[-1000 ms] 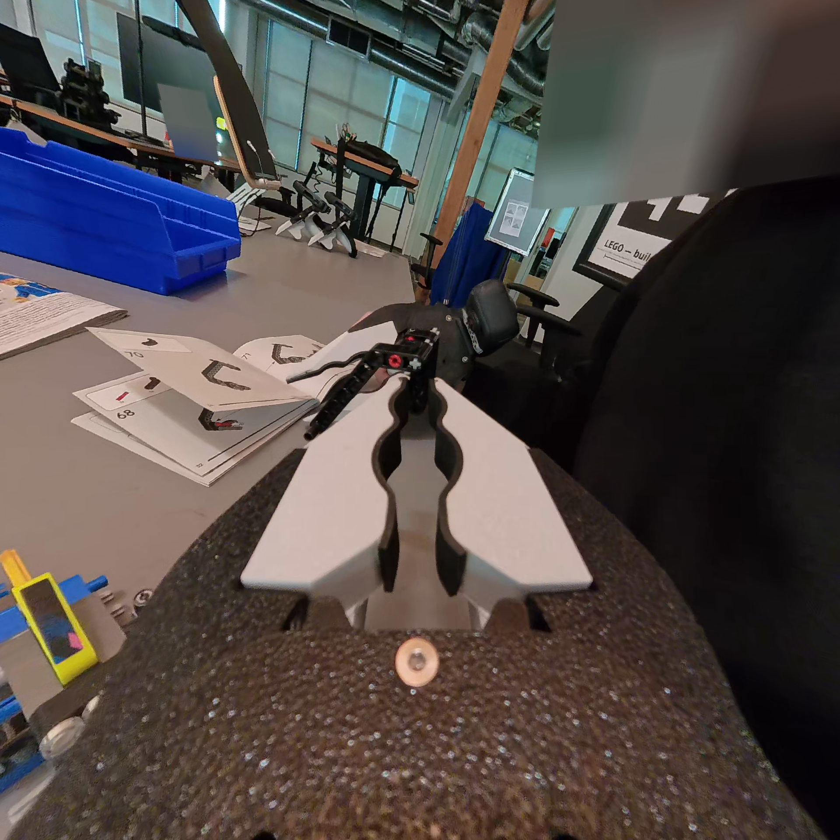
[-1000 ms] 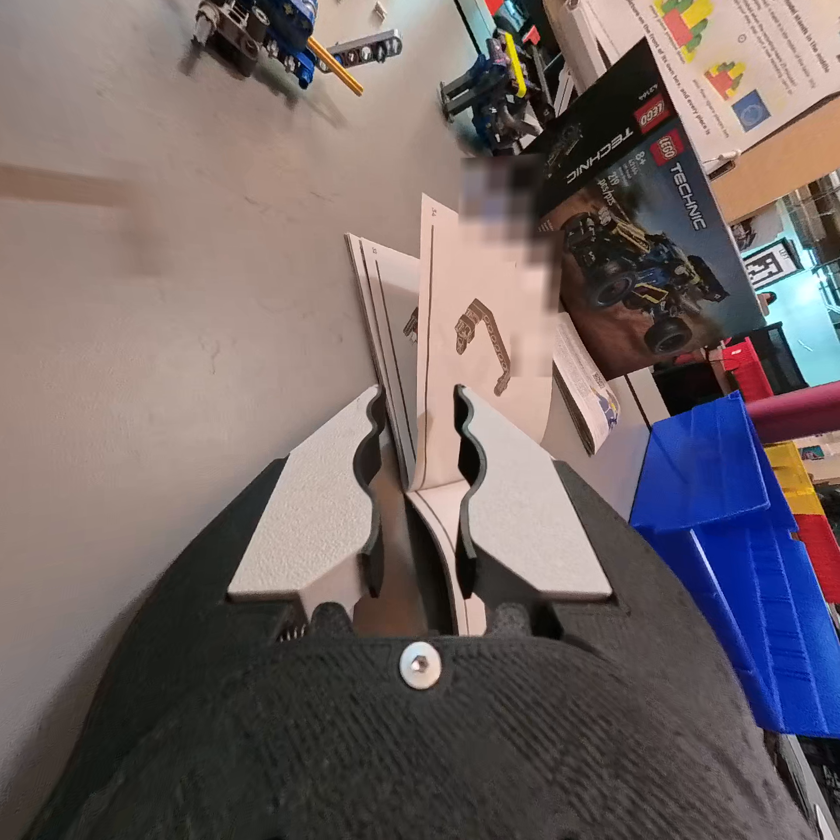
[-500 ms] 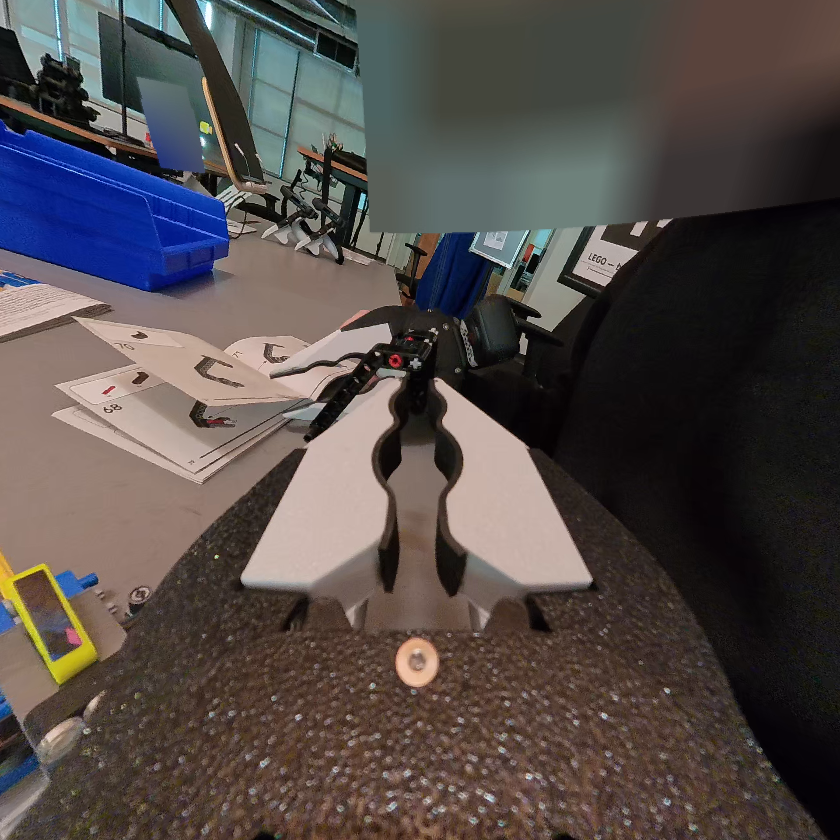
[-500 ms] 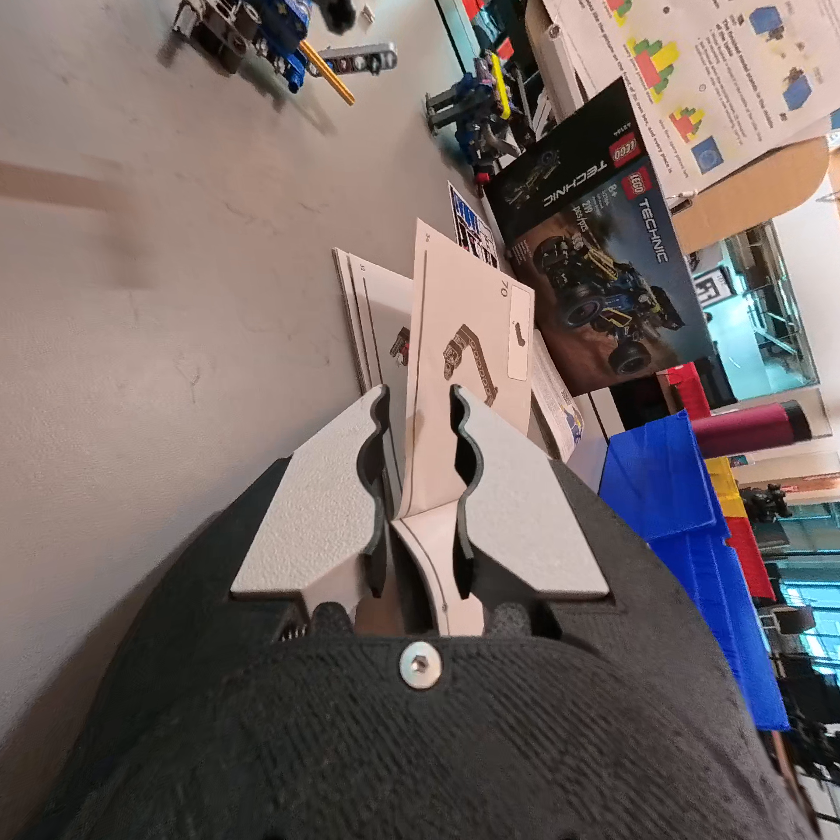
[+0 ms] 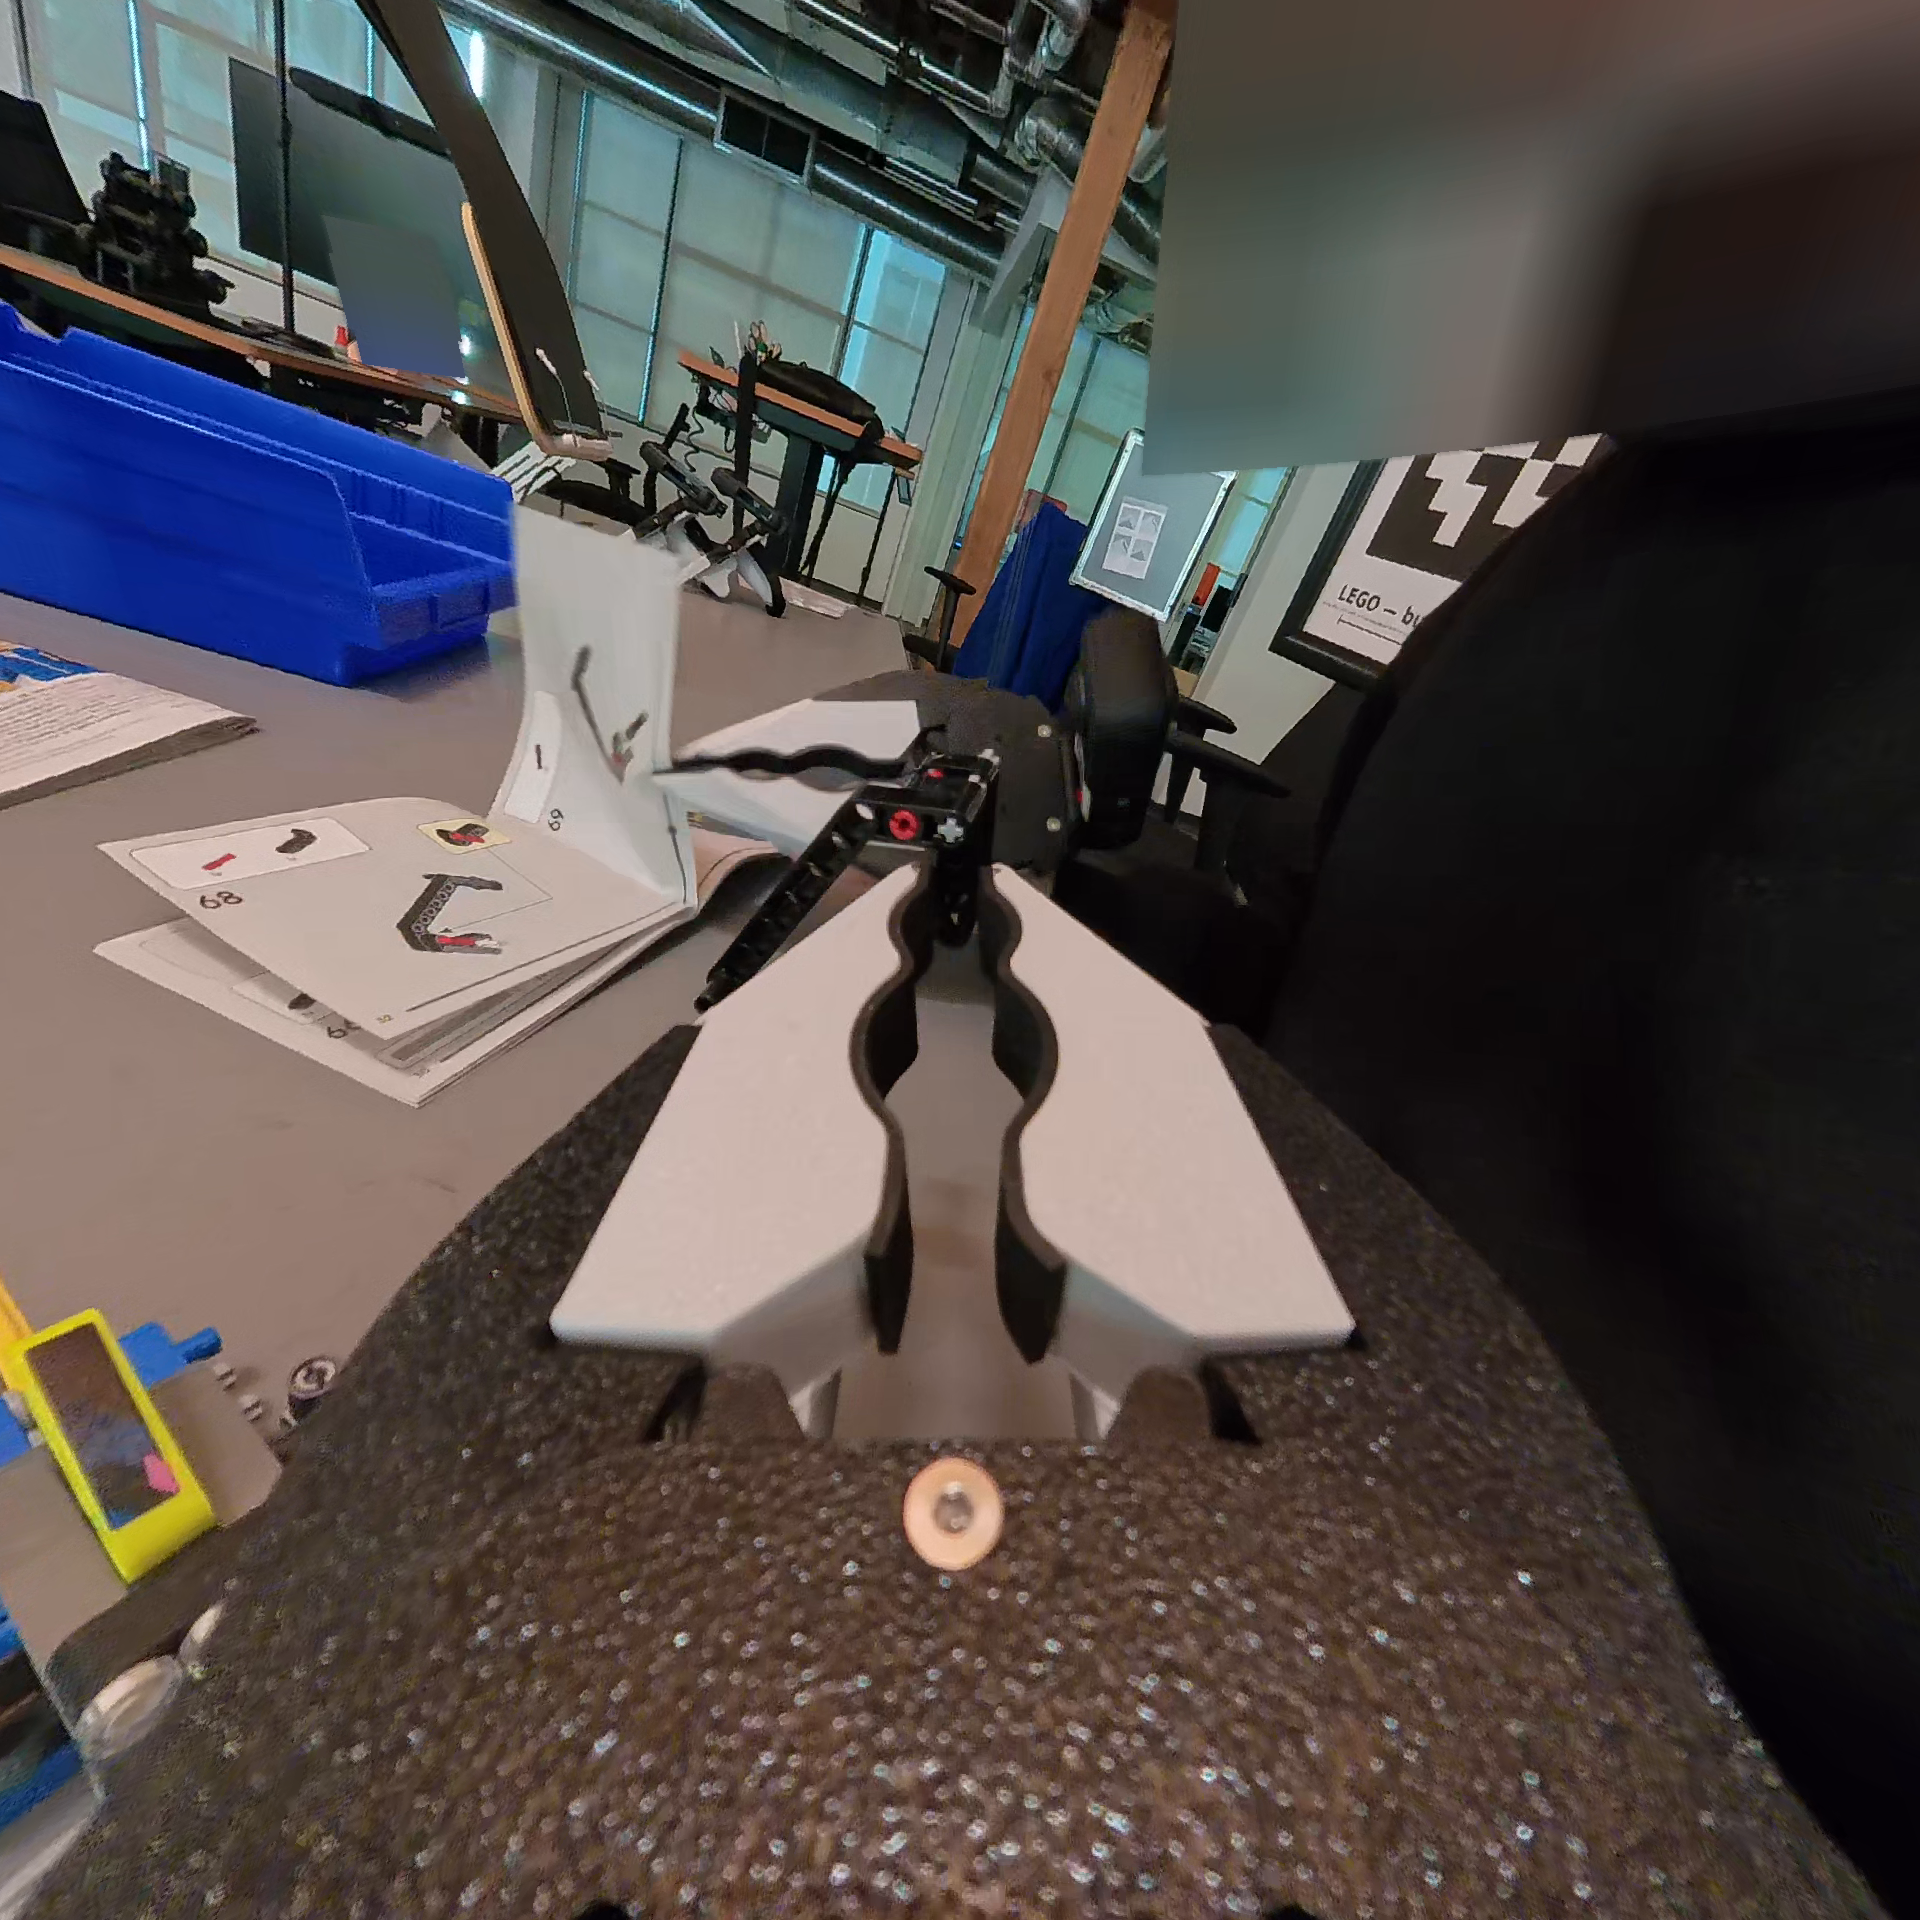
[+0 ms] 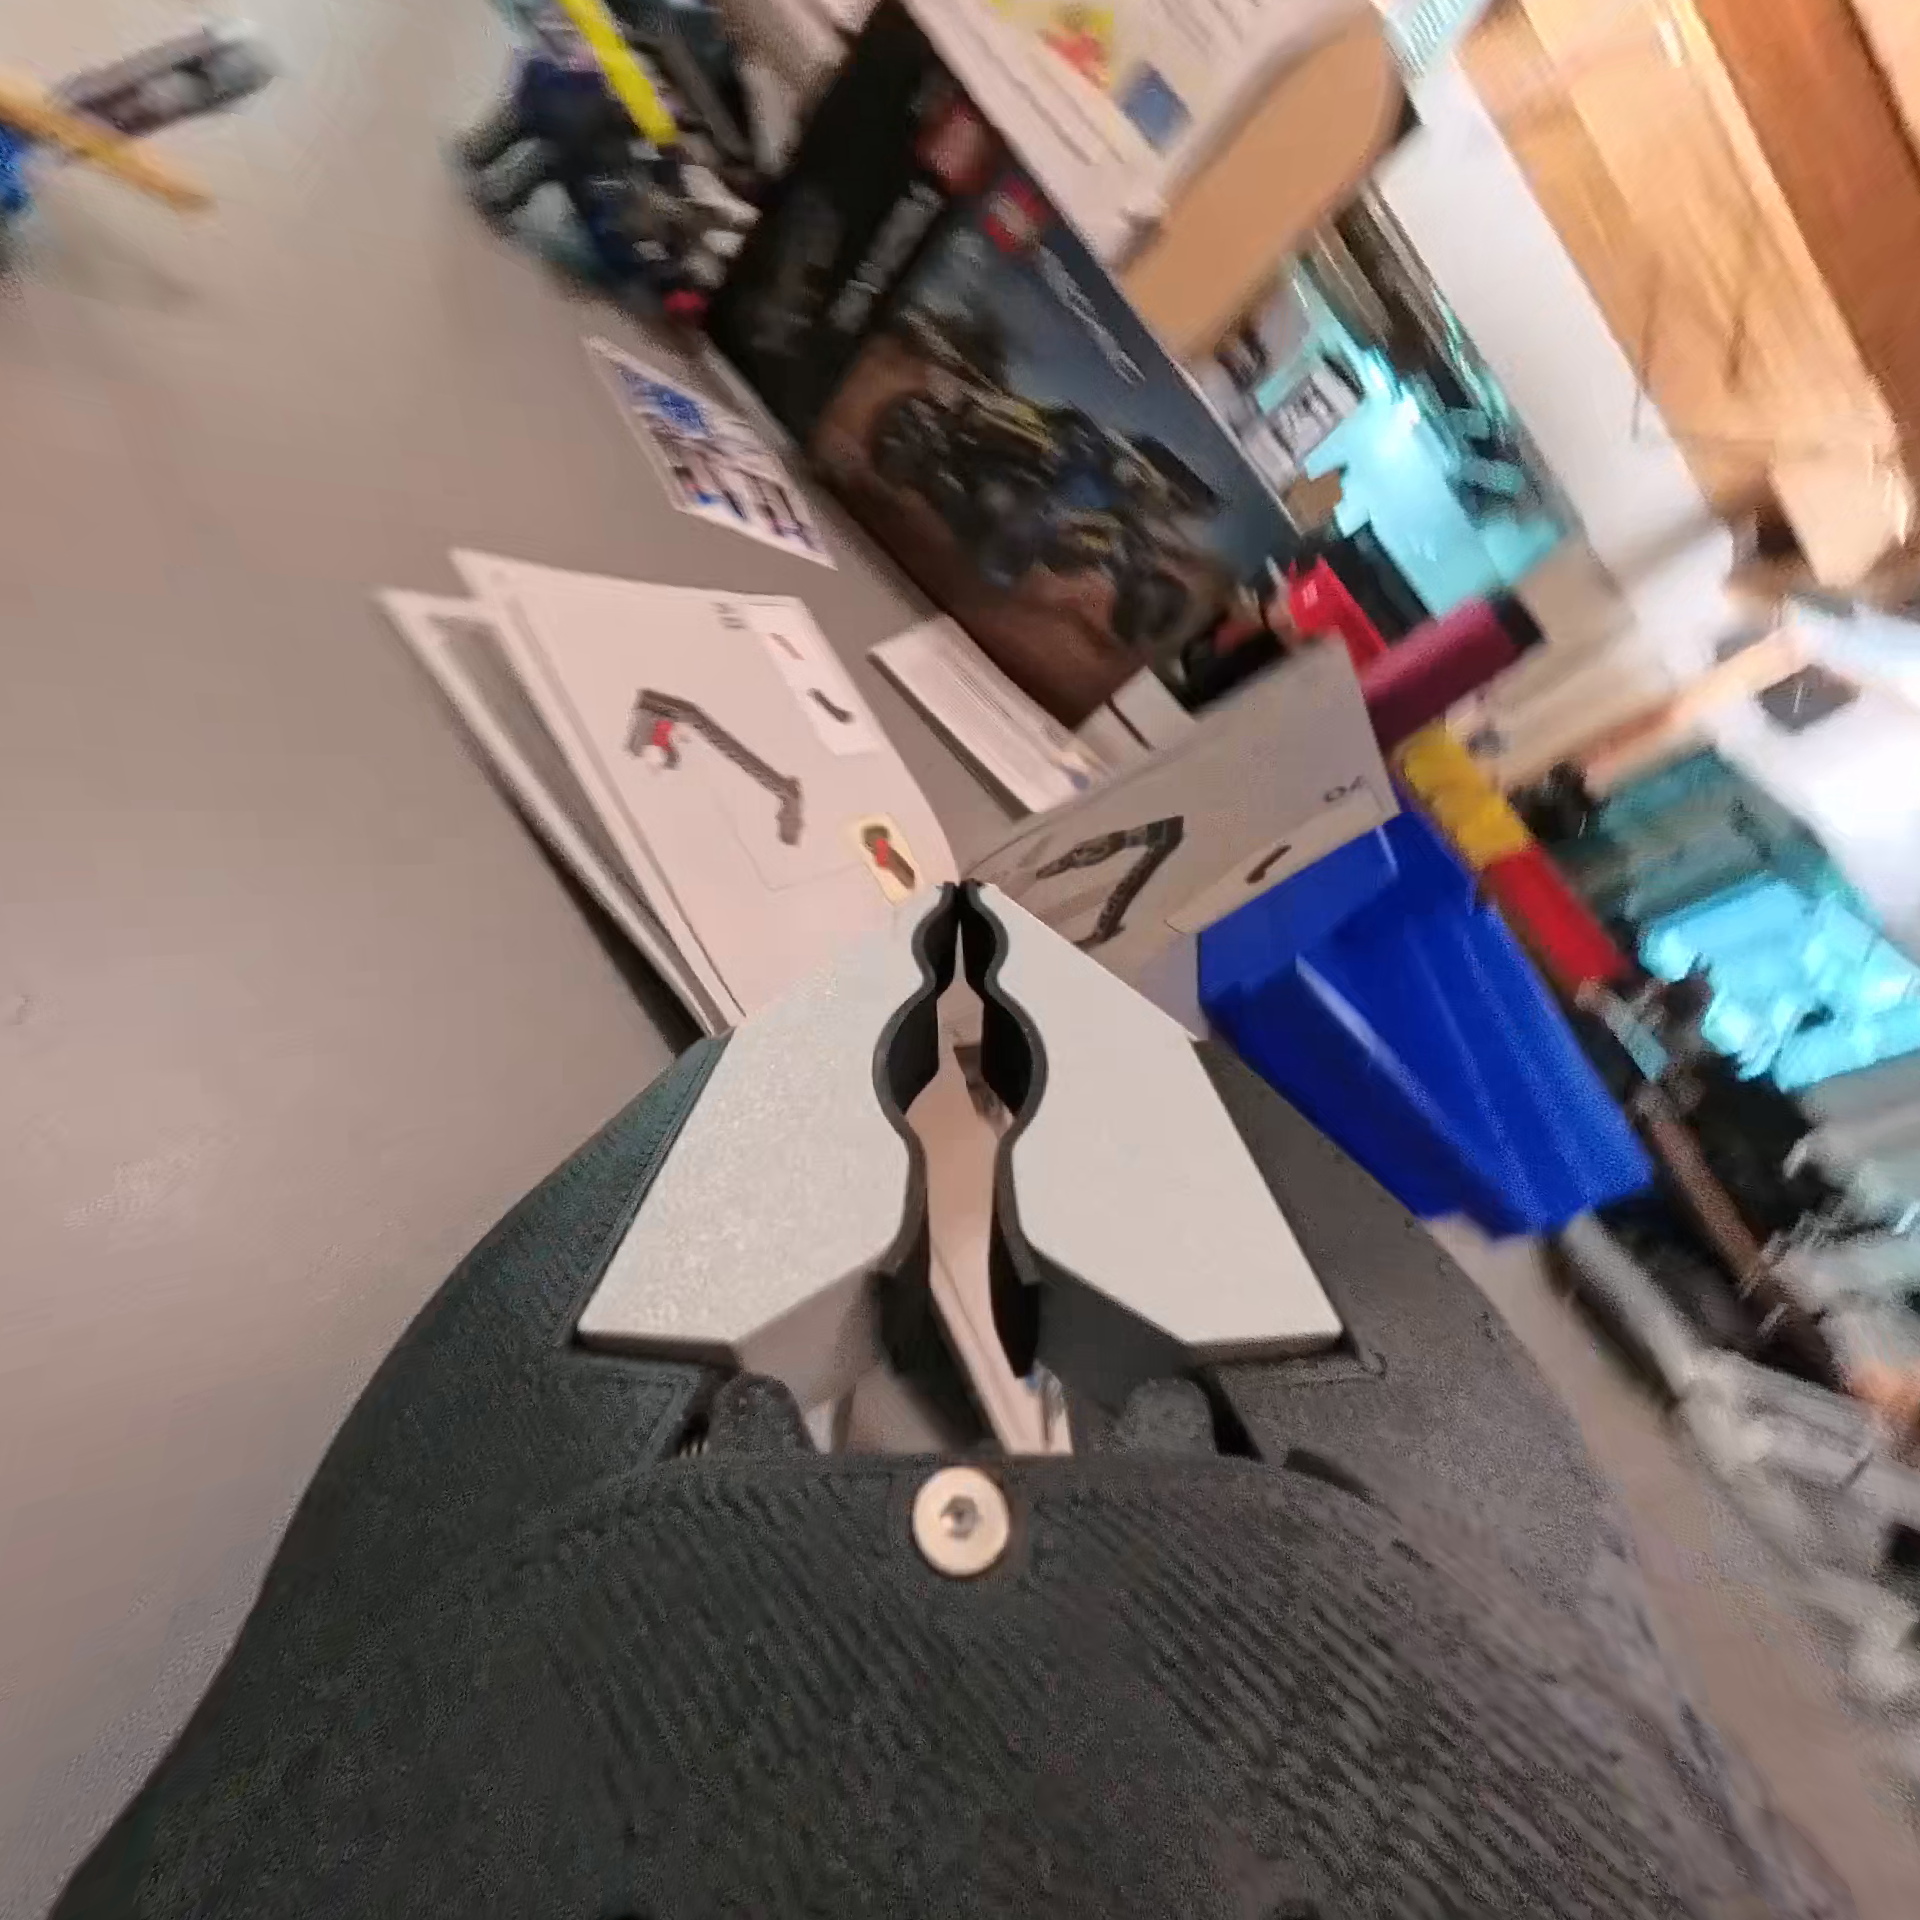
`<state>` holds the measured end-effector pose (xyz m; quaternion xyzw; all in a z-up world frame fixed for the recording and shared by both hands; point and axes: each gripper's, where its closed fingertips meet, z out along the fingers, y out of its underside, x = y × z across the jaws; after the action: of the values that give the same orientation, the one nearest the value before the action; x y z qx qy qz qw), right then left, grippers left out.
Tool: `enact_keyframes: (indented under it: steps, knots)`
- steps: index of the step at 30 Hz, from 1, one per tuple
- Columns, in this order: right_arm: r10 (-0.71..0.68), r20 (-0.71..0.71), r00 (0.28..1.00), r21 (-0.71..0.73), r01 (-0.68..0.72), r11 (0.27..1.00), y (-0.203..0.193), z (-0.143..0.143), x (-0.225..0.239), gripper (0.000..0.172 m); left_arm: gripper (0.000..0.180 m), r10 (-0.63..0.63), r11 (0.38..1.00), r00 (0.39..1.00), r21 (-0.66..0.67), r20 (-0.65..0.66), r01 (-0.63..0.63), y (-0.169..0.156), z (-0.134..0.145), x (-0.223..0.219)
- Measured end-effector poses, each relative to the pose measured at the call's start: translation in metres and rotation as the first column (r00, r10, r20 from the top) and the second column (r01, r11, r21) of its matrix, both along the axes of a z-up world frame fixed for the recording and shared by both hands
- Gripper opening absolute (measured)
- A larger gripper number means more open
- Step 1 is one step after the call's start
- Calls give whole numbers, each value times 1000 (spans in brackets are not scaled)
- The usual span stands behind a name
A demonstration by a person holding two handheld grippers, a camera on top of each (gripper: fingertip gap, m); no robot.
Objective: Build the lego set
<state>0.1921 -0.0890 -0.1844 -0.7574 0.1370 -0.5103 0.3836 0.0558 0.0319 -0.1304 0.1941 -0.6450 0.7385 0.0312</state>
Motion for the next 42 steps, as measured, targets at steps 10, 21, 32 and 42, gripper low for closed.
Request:
enact_keyframes:
  steps: [10,21,32,42]
  knots:
    - [-248,-244,937,69,272,960,-78,-19,-7,0,4,-4,1000,1000,-7,12,4,-2,3,-3]
    - [-465,-267,844,-104,455,884,-167,-27,-2,9,4,-5,1000,1000,9,30,5,-6,5,-5]
    - [-48,-89,995,-484,-1,875,-78,-51,-5,2,4,-11,1000,999,15,32,11,-10,4,-6]
    - [-77,-150,986,-397,11,918,-24,-61,8,0,4,-11,1000,999,15,36,11,-9,5,-6]
